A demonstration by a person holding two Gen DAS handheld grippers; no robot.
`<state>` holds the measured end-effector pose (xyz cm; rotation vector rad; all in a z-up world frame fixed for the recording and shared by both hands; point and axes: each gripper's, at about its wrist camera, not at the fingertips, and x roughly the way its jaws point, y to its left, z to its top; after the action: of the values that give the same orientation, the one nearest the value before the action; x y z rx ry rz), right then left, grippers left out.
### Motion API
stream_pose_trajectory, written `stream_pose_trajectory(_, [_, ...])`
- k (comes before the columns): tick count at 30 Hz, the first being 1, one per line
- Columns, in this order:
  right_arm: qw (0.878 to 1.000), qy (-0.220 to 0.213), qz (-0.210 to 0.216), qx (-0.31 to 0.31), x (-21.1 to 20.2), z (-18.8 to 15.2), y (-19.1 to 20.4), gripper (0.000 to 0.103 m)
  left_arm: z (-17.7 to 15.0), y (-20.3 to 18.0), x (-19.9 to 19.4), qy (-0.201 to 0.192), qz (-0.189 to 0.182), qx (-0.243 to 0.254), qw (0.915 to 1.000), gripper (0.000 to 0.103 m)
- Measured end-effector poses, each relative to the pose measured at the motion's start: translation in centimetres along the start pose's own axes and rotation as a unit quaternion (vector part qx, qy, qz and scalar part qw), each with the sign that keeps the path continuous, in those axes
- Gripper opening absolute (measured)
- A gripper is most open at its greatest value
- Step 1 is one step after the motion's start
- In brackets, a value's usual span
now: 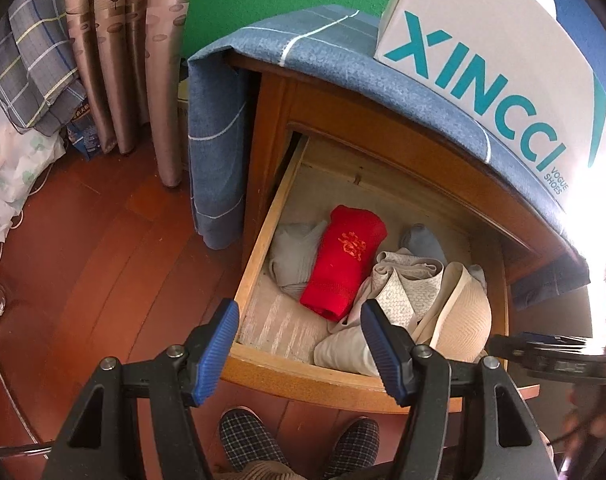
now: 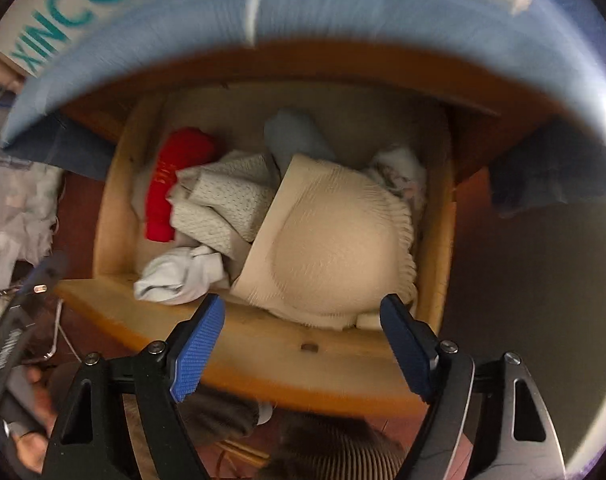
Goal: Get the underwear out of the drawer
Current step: 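Move the right tool back into the drawer toward the beige bra, then close the right tool on the beige knit bra cup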
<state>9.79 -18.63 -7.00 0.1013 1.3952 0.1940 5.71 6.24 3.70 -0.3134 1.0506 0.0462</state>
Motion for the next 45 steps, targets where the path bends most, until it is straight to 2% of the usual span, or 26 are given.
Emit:
stream_pose_trajectory(2, [1.0,0.001,-0.008,-0.005,1.3,0.6,0.0,0.078,0.0,0.1,0.1,0.002,-0.003,-0.002,1.0,0.065])
stream_pose_trajectory(4, [1.0,-0.004,-0.019,-0.006,2.4,1.0,0.1,0.083,0.0,0.2,0.2,0.003,-0.006,-0.007,0.9999,0.065])
stream_pose_trajectory(9, [0.999,0.008,-0.049,-0.01,5.1,1.9,0.5,0.084,0.0,0.4,0.3,0.007,-0.012,-0.014,0.9998,0.065])
stream_pose_trajectory(13, [0.998,0.01,-0.059,-0.005,6.0,2.8,0.6,0.088,0.0,0.7,0.4,0.012,-0.015,-0.018,0.9997,0.065])
stream_pose_trajectory(18, [0.995,0.021,-0.095,-0.014,7.7,3.8,0.8,0.093,0.1,0.8,0.5,0.014,-0.018,-0.018,0.9996,0.065])
stream_pose_trajectory(23, [0.994,0.04,-0.099,-0.011,8.7,4.9,0.2,0.099,0.1,1.0,0.6,0.017,-0.022,-0.023,0.9993,0.065])
stream_pose_trajectory(29, [0.993,0.056,-0.1,-0.014,9.2,5.7,0.6,0.097,0.0,1.0,0.9,0.021,-0.023,-0.025,0.9992,0.065])
stream_pose_trajectory(32, [0.993,0.054,-0.099,-0.025,9.2,5.8,1.1,0.085,0.1,0.9,0.9,0.022,-0.021,-0.025,0.9992,0.065])
stream_pose_trajectory(34, [0.994,0.051,-0.093,-0.027,9.1,5.6,1.3,0.071,0.0,0.8,1.0,0.022,-0.021,-0.024,0.9992,0.065])
stream_pose_trajectory(35, [0.994,0.048,-0.095,-0.031,9.1,5.3,1.6,0.068,0.0,0.8,1.0,0.022,-0.02,-0.024,0.9993,0.065])
stream_pose_trajectory(37, [0.994,0.046,-0.09,-0.029,8.9,5.2,1.8,0.053,0.0,0.8,1.1,0.024,-0.021,-0.024,0.9992,0.065])
stream_pose_trajectory(40, [0.995,0.038,-0.087,-0.018,8.1,4.7,1.5,0.04,0.0,0.7,1.2,0.027,-0.02,-0.023,0.9992,0.065])
stream_pose_trajectory(42, [0.996,0.032,-0.08,-0.008,7.3,4.4,0.6,0.035,0.0,0.7,1.2,0.029,-0.022,-0.022,0.9991,0.065])
stream_pose_trajectory(45, [0.998,0.022,-0.066,0.001,5.9,3.6,-0.5,0.033,-0.1,0.5,1.6,0.039,-0.027,-0.017,0.9987,0.065])
